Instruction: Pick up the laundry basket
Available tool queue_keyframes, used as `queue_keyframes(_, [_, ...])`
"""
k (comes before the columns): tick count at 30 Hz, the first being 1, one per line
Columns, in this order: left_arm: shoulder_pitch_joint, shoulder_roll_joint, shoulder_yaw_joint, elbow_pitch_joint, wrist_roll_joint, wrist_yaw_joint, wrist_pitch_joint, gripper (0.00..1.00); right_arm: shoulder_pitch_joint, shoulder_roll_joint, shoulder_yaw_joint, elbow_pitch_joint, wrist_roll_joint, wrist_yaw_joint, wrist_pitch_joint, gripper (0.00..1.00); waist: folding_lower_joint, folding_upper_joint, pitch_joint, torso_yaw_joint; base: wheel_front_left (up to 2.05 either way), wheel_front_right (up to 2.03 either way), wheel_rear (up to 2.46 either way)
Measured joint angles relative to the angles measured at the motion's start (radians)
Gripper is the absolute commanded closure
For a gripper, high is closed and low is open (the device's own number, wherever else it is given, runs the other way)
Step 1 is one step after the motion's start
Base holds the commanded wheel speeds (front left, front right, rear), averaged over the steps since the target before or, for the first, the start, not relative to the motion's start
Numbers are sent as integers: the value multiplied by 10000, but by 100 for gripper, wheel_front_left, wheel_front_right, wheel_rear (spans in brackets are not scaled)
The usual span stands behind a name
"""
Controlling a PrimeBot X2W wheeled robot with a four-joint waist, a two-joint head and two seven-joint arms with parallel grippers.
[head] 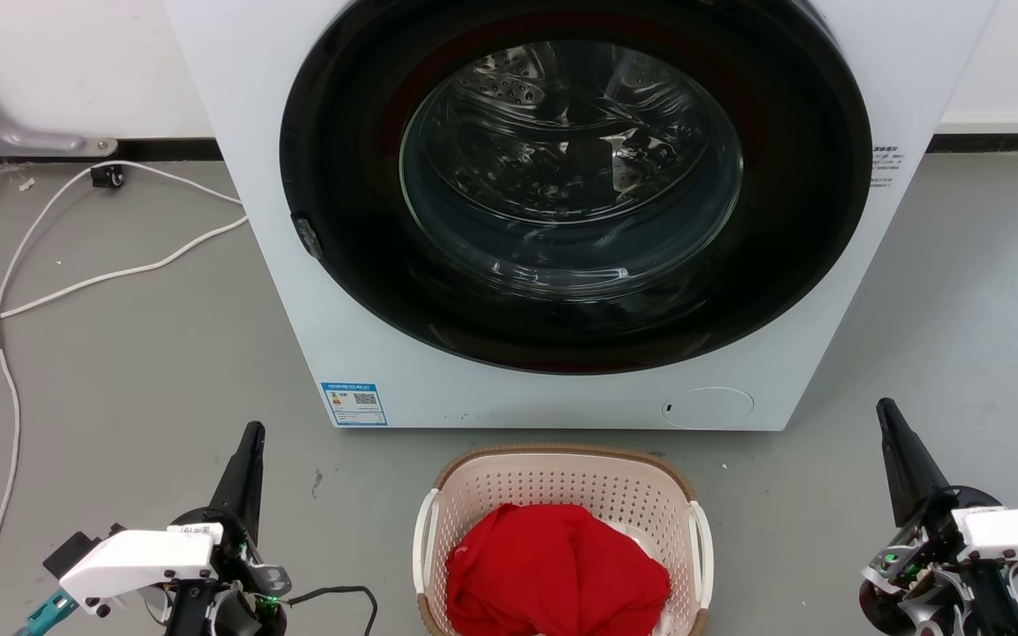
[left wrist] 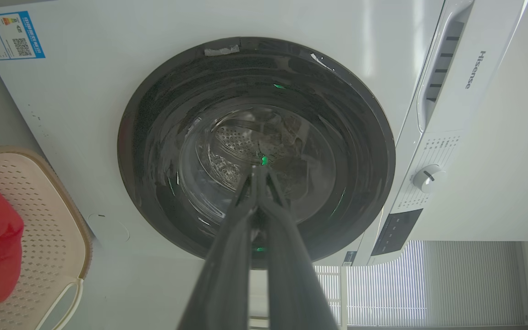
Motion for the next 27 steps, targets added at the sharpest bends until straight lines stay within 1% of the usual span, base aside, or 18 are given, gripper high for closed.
queue_keyframes(27, [-2, -36, 54, 2, 25, 0, 31, 100, -1, 13, -12, 2, -2, 0, 4, 100, 0, 0, 0, 0, 0, 0, 0])
